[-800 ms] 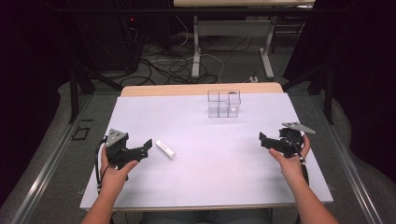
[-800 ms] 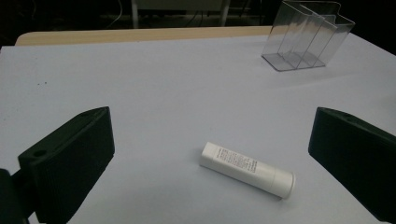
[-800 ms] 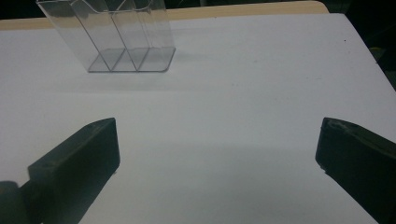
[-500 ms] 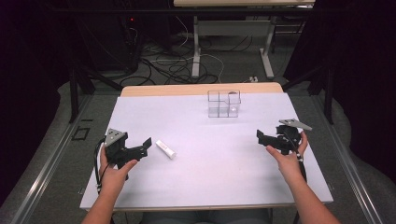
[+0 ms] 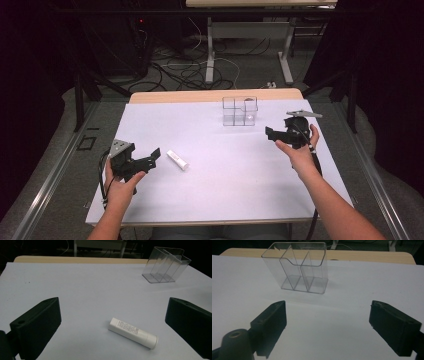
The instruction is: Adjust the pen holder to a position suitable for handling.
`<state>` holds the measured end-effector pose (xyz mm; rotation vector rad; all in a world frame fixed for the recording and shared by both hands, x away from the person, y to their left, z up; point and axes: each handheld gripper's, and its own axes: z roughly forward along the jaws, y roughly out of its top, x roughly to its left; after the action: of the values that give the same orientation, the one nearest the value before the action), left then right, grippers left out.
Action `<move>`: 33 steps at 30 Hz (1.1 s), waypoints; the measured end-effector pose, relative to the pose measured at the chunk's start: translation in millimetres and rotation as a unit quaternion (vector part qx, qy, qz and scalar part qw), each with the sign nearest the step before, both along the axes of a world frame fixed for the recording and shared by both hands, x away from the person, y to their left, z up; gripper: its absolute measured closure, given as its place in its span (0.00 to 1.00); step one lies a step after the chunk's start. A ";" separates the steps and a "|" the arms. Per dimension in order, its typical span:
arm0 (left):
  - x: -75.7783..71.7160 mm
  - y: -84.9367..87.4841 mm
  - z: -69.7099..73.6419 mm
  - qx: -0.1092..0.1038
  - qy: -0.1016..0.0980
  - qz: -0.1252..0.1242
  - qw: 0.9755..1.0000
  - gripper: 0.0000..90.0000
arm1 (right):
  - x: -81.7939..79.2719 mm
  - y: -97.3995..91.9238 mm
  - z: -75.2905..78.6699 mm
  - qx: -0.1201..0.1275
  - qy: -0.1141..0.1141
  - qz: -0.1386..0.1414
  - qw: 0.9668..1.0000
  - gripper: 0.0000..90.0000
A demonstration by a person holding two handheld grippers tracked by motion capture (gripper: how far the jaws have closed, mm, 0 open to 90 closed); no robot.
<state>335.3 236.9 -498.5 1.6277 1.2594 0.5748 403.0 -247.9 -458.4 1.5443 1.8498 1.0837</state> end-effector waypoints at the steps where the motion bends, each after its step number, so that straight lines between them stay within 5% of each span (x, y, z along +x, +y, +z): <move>1: -0.1 -0.3 0.0 -0.001 -0.002 -0.001 1.000 0.00 | 2.0 2.1 3.2 -0.002 0.002 0.004 1.000 0.16; 19: 0.8 0.4 -1.4 -0.001 -0.001 0.001 1.000 0.00 | 47.0 37.1 48.7 -0.027 0.025 0.030 0.999 0.18; 33: 1.4 2.1 -1.7 -0.002 -0.004 0.004 1.000 0.01 | 77.5 44.9 55.7 -0.038 0.037 0.006 0.999 0.22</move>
<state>336.7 239.0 -500.2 1.6156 1.2617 0.5833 480.4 -203.0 -402.8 1.5516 1.9293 0.9623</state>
